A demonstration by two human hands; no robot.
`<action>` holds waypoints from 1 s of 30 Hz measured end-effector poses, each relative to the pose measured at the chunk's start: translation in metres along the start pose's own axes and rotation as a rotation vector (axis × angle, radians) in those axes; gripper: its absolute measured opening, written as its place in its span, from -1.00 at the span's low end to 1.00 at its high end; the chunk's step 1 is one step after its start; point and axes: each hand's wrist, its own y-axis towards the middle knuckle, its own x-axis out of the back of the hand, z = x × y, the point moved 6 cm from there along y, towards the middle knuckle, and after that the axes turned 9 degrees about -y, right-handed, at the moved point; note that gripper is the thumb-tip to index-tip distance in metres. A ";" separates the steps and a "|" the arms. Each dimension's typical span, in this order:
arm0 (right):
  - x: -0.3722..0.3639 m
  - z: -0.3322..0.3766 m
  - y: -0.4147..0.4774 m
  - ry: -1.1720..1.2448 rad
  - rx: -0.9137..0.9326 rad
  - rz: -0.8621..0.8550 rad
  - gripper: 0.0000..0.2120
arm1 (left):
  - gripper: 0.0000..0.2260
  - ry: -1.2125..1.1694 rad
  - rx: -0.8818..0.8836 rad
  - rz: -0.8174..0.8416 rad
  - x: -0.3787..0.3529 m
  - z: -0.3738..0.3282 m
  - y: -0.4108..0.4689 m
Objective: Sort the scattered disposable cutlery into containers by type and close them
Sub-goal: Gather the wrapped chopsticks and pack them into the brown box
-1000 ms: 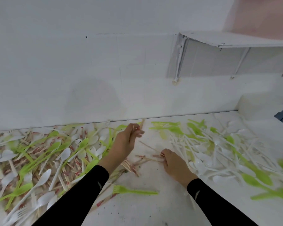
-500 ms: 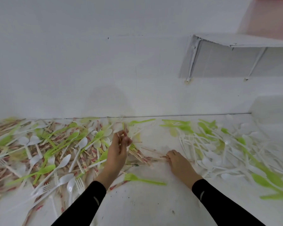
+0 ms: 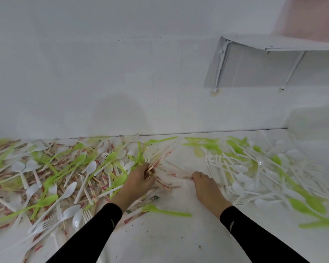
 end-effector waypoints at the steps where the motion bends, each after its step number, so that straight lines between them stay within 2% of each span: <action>1: 0.006 -0.005 0.005 0.036 -0.039 -0.016 -0.84 | -0.94 0.068 -0.047 0.040 -0.002 0.005 0.006; 2: 0.012 -0.009 0.009 0.098 -0.078 -0.020 -0.84 | -0.93 0.154 -0.109 0.080 -0.005 0.009 0.009; 4: 0.029 -0.018 0.015 0.240 -0.137 -0.084 -0.86 | -0.73 0.332 -0.203 0.178 -0.015 0.020 0.014; 6: 0.044 -0.023 0.021 0.385 -0.179 -0.157 -0.88 | -0.61 0.442 -0.188 0.265 -0.024 0.027 0.015; 9: 0.062 -0.026 0.029 0.628 -0.233 -0.240 -0.89 | -0.66 0.608 -0.218 0.292 -0.032 0.023 0.020; 11: 0.072 -0.024 0.031 0.812 -0.284 -0.278 -0.89 | -0.74 0.640 -0.352 0.183 -0.032 0.016 0.023; 13: 0.082 -0.020 0.030 0.976 -0.319 -0.343 -0.83 | -0.89 0.541 -0.475 0.068 -0.028 0.008 0.024; 14: 0.087 -0.016 0.028 1.052 -0.321 -0.384 -0.82 | -0.87 0.468 -0.480 0.007 -0.024 0.006 0.025; 16: 0.091 -0.010 0.026 1.160 -0.306 -0.442 -0.81 | -0.74 0.309 -0.402 -0.067 -0.015 -0.005 0.026; 18: 0.083 -0.002 0.025 1.235 -0.278 -0.421 -0.76 | -0.62 0.066 -0.245 -0.120 0.004 -0.019 0.024; 20: 0.069 0.004 0.023 1.251 -0.270 -0.352 -0.65 | -0.65 -0.220 -0.124 -0.212 0.023 -0.029 0.022; 22: 0.051 0.005 0.021 1.188 -0.284 -0.276 -0.56 | -0.70 -0.415 -0.090 -0.364 0.042 -0.033 0.020; 24: 0.037 0.008 0.022 1.098 -0.258 -0.218 -0.64 | -0.75 -0.560 -0.062 -0.464 0.060 -0.033 0.017; 26: 0.033 0.013 0.027 1.029 -0.197 -0.193 -0.77 | -0.79 -0.601 -0.007 -0.487 0.071 -0.026 0.014; 30: 0.047 0.026 0.049 0.910 -0.086 -0.190 -0.82 | -0.85 -0.432 0.120 -0.529 0.081 -0.012 0.014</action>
